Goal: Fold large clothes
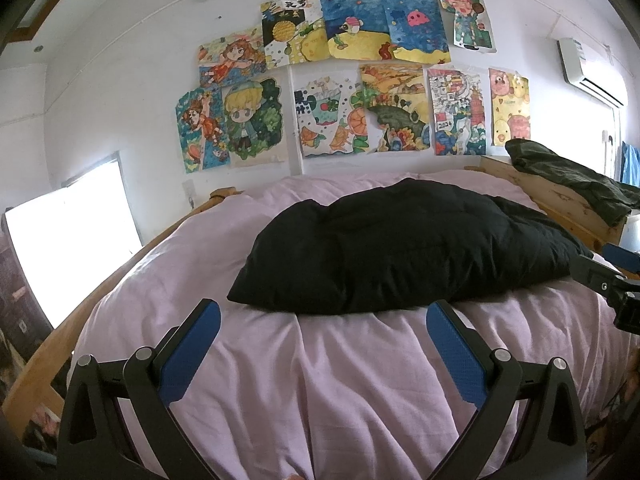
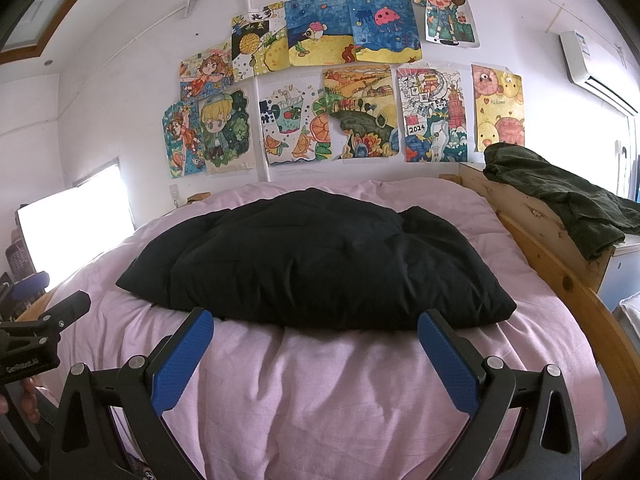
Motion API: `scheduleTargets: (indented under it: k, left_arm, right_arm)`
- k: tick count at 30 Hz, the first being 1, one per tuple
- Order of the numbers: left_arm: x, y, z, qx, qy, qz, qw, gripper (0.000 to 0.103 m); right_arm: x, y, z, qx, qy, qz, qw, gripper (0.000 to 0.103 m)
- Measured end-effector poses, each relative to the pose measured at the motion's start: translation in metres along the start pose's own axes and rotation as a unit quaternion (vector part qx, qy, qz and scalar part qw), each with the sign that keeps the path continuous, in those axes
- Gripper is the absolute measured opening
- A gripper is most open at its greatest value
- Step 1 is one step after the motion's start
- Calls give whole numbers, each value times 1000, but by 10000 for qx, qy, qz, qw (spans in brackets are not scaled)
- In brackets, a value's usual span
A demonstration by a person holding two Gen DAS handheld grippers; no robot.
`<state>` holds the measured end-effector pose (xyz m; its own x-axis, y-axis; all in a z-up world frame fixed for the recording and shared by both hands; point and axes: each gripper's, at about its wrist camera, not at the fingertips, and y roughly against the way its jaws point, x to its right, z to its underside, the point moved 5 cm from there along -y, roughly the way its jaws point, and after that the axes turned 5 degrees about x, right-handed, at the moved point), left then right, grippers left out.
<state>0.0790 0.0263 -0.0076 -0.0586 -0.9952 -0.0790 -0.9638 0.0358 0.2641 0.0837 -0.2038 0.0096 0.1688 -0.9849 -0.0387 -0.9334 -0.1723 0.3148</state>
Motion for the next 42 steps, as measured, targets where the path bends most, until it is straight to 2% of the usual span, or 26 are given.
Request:
scheduleTargets:
  k: [10,14,42]
  left_arm:
    - [-14,6,8,-86,-28,-180,9998,101]
    - [-7,4,4,-81,-51,-184,9998,101]
    - [-26,10,11,-67,-156,-165,9997,101]
  right_arm:
    - [-1,0,0,-1,-4,1,10000,103]
    - [-1,0,-1,5,-5,0,10000,103]
    - [-4,0,-1,-3,-14,15,10000,103]
